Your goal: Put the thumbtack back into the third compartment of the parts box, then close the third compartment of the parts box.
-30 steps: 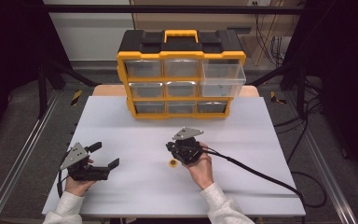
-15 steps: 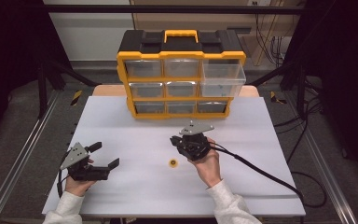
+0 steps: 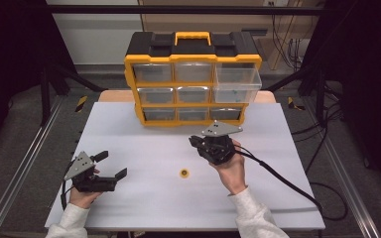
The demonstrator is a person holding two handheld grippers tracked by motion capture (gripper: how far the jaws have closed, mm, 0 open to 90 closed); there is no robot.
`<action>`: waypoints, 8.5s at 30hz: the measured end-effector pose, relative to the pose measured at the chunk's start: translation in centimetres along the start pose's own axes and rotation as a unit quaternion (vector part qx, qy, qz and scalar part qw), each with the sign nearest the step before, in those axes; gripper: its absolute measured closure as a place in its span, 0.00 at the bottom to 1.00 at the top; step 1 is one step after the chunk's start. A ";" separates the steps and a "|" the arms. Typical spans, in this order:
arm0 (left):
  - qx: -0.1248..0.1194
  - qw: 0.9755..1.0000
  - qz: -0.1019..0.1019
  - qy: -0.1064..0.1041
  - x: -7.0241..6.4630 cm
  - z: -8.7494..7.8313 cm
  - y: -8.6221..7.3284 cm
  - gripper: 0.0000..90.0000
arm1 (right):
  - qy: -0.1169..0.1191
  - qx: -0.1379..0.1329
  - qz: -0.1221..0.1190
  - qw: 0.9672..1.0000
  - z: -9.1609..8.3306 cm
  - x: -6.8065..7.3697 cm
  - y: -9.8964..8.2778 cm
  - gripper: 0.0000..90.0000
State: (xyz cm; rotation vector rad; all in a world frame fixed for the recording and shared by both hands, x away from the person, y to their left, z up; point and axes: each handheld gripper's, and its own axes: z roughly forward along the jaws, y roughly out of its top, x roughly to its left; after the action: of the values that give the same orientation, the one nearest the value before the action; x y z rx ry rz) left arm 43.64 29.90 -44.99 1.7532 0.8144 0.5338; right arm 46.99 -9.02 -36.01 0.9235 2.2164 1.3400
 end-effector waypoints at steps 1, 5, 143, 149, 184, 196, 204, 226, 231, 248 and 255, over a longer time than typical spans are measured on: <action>-0.001 1.000 -0.001 0.000 0.0 0.0 0.0 0.02 | -0.002 -0.002 -0.001 1.000 -0.3 -0.1 0.1 0.95; -0.001 1.000 -0.001 0.000 0.0 0.0 0.0 0.02 | -0.008 -0.012 -0.005 1.000 -1.3 -0.4 0.6 0.95; 0.000 1.000 0.001 -0.001 0.0 0.0 0.0 0.02 | -0.206 -0.065 0.055 0.975 -6.6 -13.0 10.5 0.75; 0.000 1.000 0.000 -0.002 0.0 0.0 0.0 0.02 | -0.188 -0.108 0.040 0.975 -8.1 -12.0 10.3 0.47; -0.005 1.000 -0.003 -0.001 0.0 0.0 0.0 0.02 | -0.125 -0.149 0.046 0.980 -9.1 -7.7 3.3 0.08; -0.003 1.000 -0.002 -0.002 0.0 0.0 0.0 0.02 | -0.121 -0.139 0.041 0.982 -8.1 -7.3 2.3 0.55; -0.001 1.000 0.000 -0.001 0.0 0.1 0.0 0.02 | -0.124 -0.128 0.060 0.982 -7.2 -7.8 2.4 0.81; -0.001 1.000 0.000 -0.001 0.1 0.0 0.0 0.02 | -0.174 -0.104 0.070 0.977 -4.8 -9.7 4.0 1.00; -0.002 1.000 0.000 -0.001 0.1 0.0 0.0 0.02 | -0.175 -0.105 0.065 0.977 -4.3 -9.8 4.2 1.00; -0.002 1.000 -0.001 -0.001 0.1 0.0 0.0 0.02 | -0.190 -0.103 0.063 0.974 -2.9 -11.1 4.8 1.00; -0.003 1.000 -0.002 -0.001 0.1 0.0 0.0 0.02 | -0.196 -0.104 0.067 0.973 -2.3 -11.9 4.8 1.00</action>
State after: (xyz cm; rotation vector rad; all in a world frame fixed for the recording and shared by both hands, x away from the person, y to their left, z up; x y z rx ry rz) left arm 43.70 29.98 -44.98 1.7449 0.8148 0.5313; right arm 55.62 -17.31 -30.79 1.1603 1.7105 1.2865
